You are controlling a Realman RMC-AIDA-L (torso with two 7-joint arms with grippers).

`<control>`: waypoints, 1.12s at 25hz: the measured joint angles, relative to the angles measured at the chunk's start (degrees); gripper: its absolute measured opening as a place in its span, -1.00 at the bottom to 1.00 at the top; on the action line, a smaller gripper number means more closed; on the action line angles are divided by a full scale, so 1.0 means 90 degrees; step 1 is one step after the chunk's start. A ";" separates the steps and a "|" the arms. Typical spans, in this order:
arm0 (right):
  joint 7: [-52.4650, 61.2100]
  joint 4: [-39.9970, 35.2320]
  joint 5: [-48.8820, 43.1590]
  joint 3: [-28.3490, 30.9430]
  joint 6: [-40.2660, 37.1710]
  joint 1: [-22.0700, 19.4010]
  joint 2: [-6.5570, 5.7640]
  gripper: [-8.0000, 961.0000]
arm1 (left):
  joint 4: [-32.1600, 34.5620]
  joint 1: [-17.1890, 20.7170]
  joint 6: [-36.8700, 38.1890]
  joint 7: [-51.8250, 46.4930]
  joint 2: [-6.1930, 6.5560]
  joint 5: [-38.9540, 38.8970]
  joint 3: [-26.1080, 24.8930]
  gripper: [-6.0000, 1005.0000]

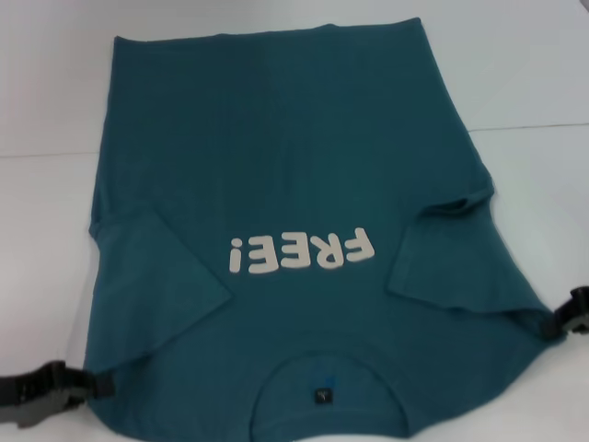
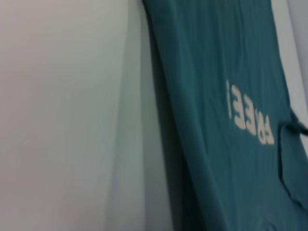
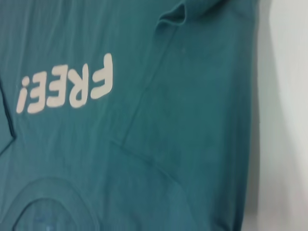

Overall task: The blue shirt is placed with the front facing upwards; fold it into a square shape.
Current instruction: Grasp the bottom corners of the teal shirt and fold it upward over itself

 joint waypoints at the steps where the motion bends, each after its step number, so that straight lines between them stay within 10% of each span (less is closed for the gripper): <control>1: -0.0023 -0.0067 -0.0119 -0.0003 -0.0116 -0.0010 0.0018 -0.94 | 0.0044 0.0033 0.0126 -0.0001 -0.0008 0.0110 0.0004 -0.89; 18: -0.0954 -0.0461 -0.1079 0.0012 -0.1699 -0.0349 0.0251 -0.93 | 0.0692 0.0711 0.1844 0.0256 -0.0051 0.1059 -0.0095 -0.89; 28: -0.0833 -0.0354 0.1042 0.0623 -0.0679 -0.0066 0.0408 -0.93 | -0.0099 -0.0707 0.0758 0.0002 0.0071 0.0906 -0.0597 -0.89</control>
